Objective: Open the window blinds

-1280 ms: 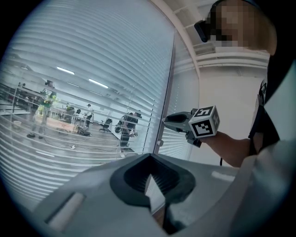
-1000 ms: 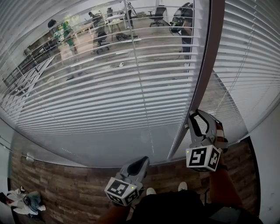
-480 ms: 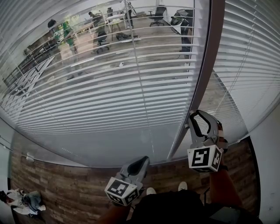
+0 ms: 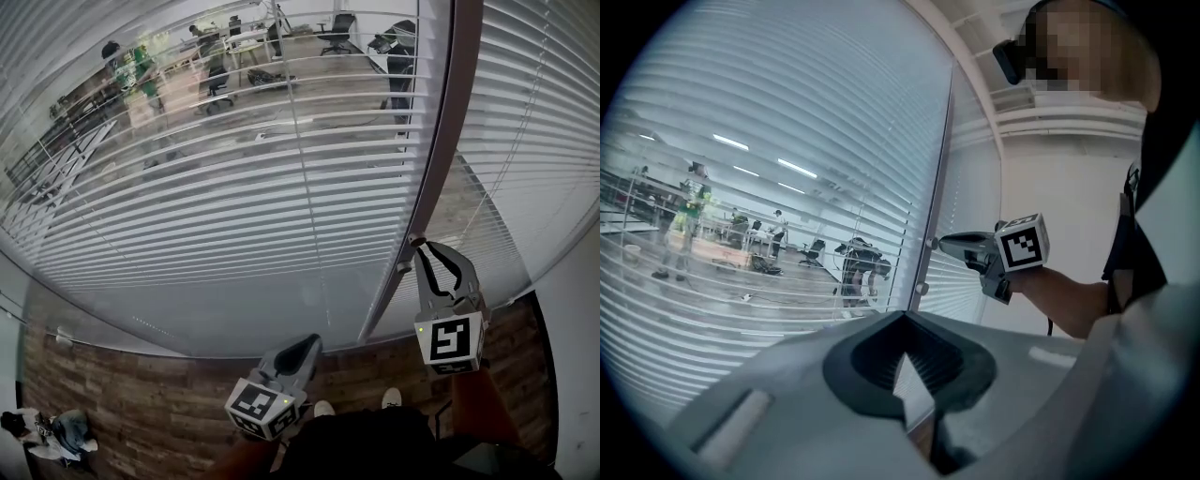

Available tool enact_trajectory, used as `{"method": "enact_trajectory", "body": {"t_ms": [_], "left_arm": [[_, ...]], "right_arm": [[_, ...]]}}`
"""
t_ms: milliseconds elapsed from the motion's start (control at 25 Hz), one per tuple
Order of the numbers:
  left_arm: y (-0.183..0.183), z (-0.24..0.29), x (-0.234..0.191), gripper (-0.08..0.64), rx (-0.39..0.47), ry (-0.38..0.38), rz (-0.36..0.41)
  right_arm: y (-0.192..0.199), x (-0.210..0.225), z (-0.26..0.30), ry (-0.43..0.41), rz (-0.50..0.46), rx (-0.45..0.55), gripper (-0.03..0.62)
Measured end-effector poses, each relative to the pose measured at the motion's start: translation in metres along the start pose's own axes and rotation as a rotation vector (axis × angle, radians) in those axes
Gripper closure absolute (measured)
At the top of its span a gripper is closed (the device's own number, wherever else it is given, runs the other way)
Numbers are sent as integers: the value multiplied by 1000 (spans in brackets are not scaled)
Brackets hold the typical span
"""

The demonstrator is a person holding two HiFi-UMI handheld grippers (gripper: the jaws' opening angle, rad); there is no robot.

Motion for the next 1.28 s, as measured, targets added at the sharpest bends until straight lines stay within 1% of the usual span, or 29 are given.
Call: {"method": "enact_trajectory", "body": {"t_ms": [80,160,280,400,480,600,760,920,1120,1200,1280], "left_arm": [[-11,1,0,560,0,-2,-1],[-19,7,1,558,1,-5,0],[-14,17,-1,559,1,-6,4],[-13,19,-6,558,6,-5,7],[-14,20,-9,559,2,0,3],[-12,21,-11,559,-6,12,-5],[-11,18,-16,558,-11,20,-3],[-7,9,-16,558,-31,59,-14],[4,5,-9,559,-57,109,-32],[3,5,-2,559,-50,123,-38],[0,12,6,558,-50,114,-38]], "right_arm": [[-7,7,1,-18,95,15,538],[-2,15,3,-43,167,26,562],[12,15,4,-98,282,63,566],[11,4,1,-173,428,107,566],[10,-2,-1,-224,496,132,566],[10,-16,-8,-264,524,142,567],[12,-37,-22,-287,559,135,566],[6,-51,-39,-284,591,112,566],[4,-69,-60,-280,605,70,566],[2,-69,-66,-291,603,60,566],[5,-59,-65,-304,603,63,566]]}}
Point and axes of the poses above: the fingertips, and each gripper's own axes: z forward along the fingers, x to its right, y out of its underside, the point moved 3 cm from there along -z, backward along the fingers, and after that the axes turned 9 degrees about -z, right-handed, at the moved point
